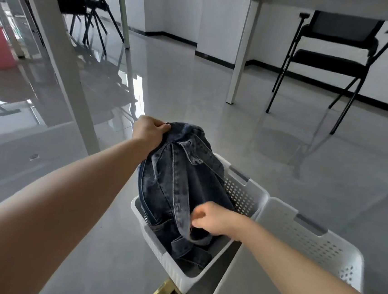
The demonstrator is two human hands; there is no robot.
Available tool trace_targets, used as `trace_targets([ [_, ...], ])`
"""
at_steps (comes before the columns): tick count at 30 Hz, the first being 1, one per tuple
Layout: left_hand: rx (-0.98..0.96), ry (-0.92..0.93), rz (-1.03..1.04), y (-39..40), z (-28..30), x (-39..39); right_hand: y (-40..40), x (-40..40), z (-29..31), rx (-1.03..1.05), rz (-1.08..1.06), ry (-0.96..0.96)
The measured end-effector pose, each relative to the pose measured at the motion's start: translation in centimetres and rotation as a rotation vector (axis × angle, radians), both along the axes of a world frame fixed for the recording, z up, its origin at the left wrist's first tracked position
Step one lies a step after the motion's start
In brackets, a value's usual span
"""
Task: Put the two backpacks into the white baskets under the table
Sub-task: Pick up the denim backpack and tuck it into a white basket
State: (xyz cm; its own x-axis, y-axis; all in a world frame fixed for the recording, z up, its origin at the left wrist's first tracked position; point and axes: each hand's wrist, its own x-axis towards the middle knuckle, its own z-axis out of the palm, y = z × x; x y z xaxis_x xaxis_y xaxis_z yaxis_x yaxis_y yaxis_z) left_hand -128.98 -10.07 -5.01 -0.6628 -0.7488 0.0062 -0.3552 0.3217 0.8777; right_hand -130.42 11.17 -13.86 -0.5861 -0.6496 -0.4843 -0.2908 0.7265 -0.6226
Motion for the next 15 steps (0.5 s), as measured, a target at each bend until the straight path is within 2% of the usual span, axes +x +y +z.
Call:
trace_targets([
  [1, 0.011, 0.008, 0.002, -0.1, -0.2, 0.0, -0.1, -1.3, -0.3, 0.029, -0.056, 0.076],
  [3, 0.03, 0.026, -0.001, -0.3, -0.6, -0.1, -0.2, -5.0, -0.1, -0.036, -0.347, 0.273],
  [4, 0.038, 0.034, -0.004, -0.4, -0.8, -0.1, -0.4, -7.0, 0.2, -0.076, -0.431, 0.355],
  [5, 0.042, 0.044, -0.005, -0.6, -0.9, -0.2, -0.7, -8.7, 0.4, -0.076, -0.426, 0.39],
  [8, 0.06, 0.076, 0.009, -1.1, -1.5, -0.3, -2.3, -11.7, -0.2, 0.077, -0.217, 0.368],
  [11, 0.057, 0.113, 0.038, -1.4, -2.3, 0.0, -1.7, -12.2, -1.4, 0.39, 0.062, 0.411],
  [12, 0.055, 0.113, 0.046, -1.5, -2.6, 0.2, -1.0, -12.1, -1.6, 0.428, 0.117, 0.423],
  [13, 0.056, 0.113, 0.052, -1.6, -2.8, 0.4, -0.3, -11.8, -1.5, 0.397, 0.131, 0.415],
  [15, 0.056, 0.103, 0.074, -1.7, -3.4, 0.8, 1.3, -10.7, -0.9, 0.206, 0.079, 0.335],
])
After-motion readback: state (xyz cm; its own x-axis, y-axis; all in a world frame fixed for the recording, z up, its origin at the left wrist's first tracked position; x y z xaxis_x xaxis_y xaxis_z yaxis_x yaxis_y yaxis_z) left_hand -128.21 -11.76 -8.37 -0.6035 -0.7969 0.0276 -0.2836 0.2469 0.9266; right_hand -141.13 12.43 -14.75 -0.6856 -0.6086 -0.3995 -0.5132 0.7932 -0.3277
